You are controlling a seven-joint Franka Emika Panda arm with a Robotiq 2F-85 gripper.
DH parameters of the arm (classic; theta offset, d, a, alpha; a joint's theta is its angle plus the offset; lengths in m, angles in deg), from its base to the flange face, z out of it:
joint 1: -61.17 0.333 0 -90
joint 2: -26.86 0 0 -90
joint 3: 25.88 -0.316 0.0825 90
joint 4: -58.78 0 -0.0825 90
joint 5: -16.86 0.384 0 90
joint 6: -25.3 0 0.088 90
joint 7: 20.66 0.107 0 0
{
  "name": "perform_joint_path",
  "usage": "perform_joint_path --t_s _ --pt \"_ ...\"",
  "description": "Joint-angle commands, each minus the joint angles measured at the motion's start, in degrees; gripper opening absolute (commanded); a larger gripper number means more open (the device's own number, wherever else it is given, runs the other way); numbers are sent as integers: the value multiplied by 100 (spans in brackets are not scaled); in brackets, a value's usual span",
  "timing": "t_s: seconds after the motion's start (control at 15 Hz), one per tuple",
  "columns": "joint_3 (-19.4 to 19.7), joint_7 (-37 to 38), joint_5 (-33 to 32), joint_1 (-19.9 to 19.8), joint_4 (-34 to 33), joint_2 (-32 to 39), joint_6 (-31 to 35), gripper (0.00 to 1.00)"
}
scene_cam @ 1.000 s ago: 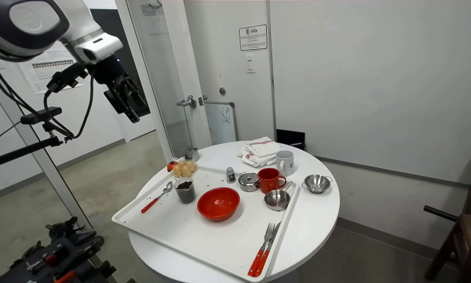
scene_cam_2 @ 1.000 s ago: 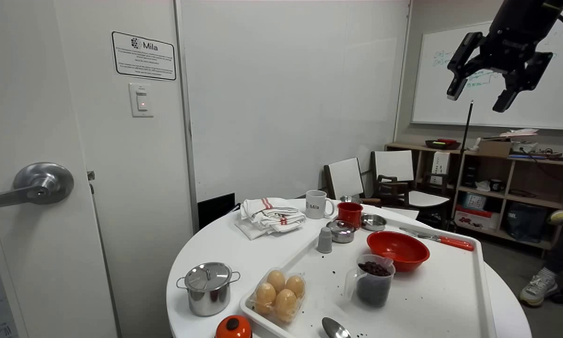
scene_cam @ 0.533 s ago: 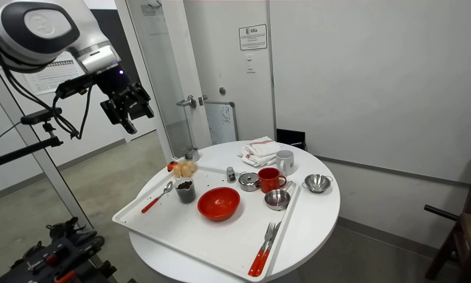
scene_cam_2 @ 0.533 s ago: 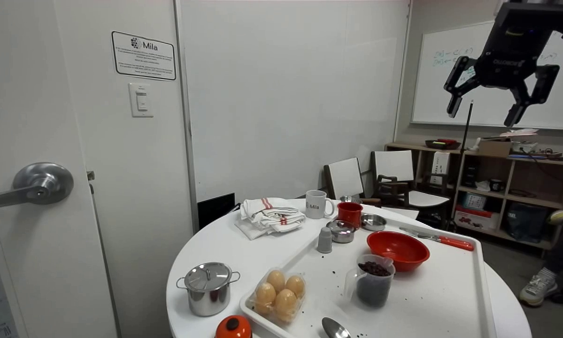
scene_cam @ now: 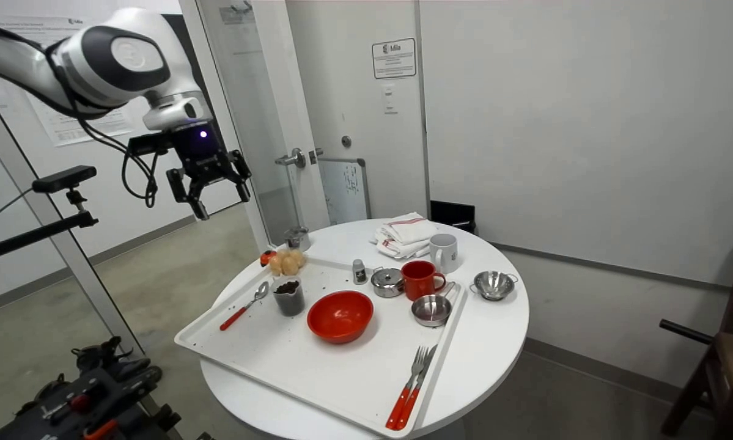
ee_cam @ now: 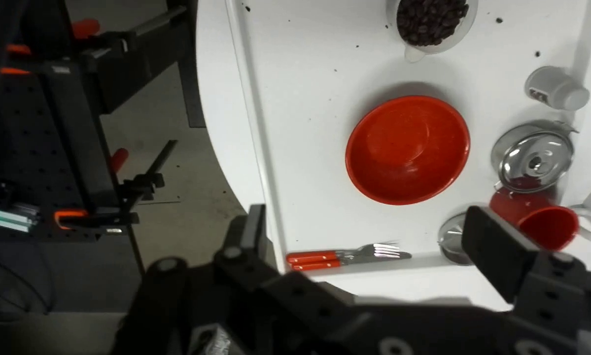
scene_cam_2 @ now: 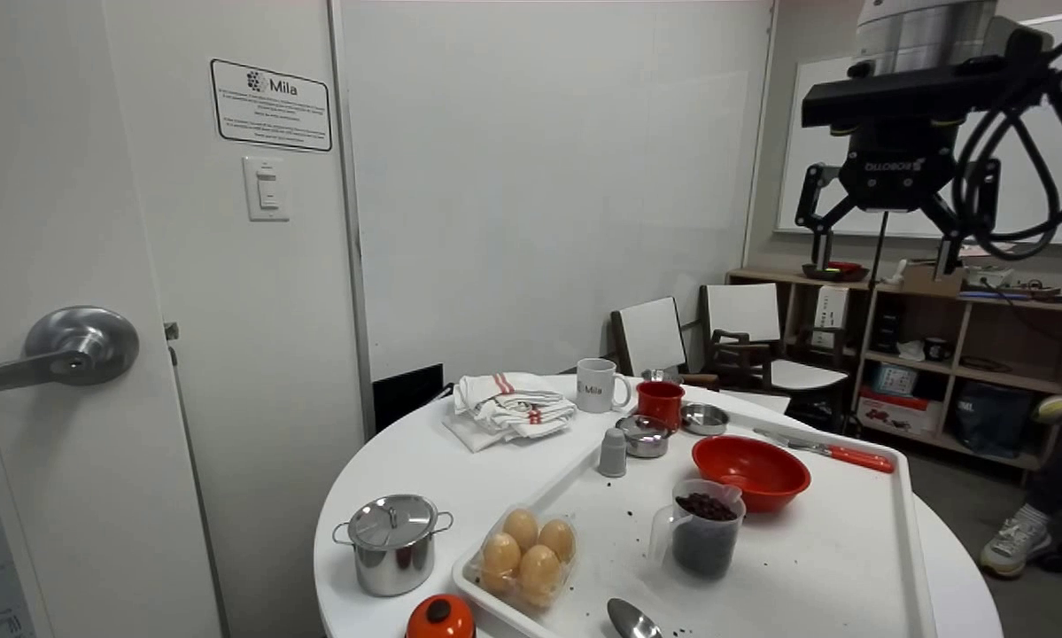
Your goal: Pour some of the contents in the jug into the red bowl on the table
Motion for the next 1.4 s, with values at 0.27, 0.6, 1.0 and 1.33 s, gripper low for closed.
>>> perform_joint_path --t_s 0.27,0.6,1.0,1.33 --pt "1517 210 909 1323 -1631 2035 -1084 100" --pt "1882 602 1255 1911 -1927 2515 -829 100" --pt "2107 1876 632 2685 -1777 2970 -14 100" --pt "2402 3121 -421 3275 -1792 3308 413 100"
